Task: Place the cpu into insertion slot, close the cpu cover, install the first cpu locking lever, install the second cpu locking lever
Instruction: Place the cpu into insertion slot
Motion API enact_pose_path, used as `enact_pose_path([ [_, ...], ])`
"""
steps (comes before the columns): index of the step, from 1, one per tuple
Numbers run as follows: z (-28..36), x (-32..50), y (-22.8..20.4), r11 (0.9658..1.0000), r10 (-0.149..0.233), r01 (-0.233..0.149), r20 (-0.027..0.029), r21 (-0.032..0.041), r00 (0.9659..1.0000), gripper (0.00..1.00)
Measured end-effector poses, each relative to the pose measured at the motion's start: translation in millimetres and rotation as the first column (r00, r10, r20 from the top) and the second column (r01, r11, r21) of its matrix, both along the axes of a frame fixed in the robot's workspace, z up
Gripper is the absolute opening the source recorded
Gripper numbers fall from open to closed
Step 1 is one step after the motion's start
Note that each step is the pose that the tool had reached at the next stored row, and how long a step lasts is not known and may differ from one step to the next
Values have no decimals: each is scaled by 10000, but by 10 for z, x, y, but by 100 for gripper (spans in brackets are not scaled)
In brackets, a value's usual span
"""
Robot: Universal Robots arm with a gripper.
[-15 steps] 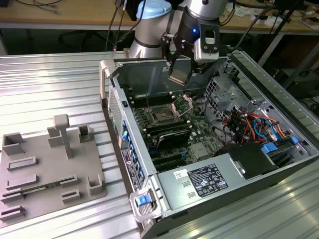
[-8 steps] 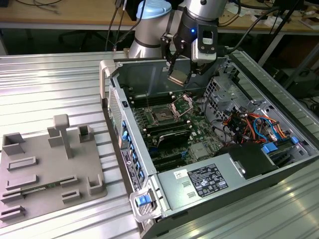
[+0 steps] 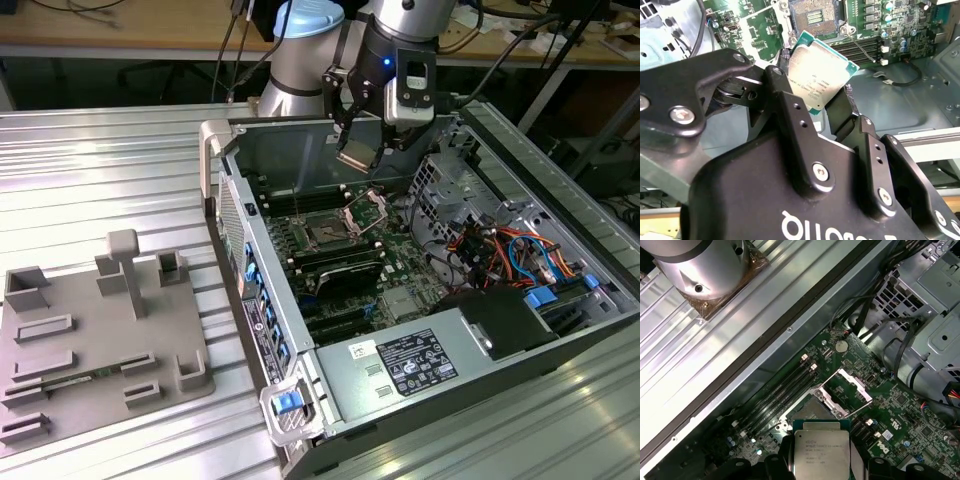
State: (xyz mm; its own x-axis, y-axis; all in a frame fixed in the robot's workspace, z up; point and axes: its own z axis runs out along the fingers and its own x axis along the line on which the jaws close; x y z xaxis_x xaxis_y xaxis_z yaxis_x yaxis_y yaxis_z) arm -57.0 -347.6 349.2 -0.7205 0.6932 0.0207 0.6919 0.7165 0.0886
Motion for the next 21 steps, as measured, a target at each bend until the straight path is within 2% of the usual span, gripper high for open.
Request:
enact_pose_path([
  [7, -10, 0, 0, 9985, -548, 548, -1, 0, 9985, 55],
  [13, -20, -9, 0, 9956, -932, 932, 0, 0, 9956, 55],
  [21, -34, -51, -1, 9892, -1466, 1466, 0, 0, 9892, 55],
])
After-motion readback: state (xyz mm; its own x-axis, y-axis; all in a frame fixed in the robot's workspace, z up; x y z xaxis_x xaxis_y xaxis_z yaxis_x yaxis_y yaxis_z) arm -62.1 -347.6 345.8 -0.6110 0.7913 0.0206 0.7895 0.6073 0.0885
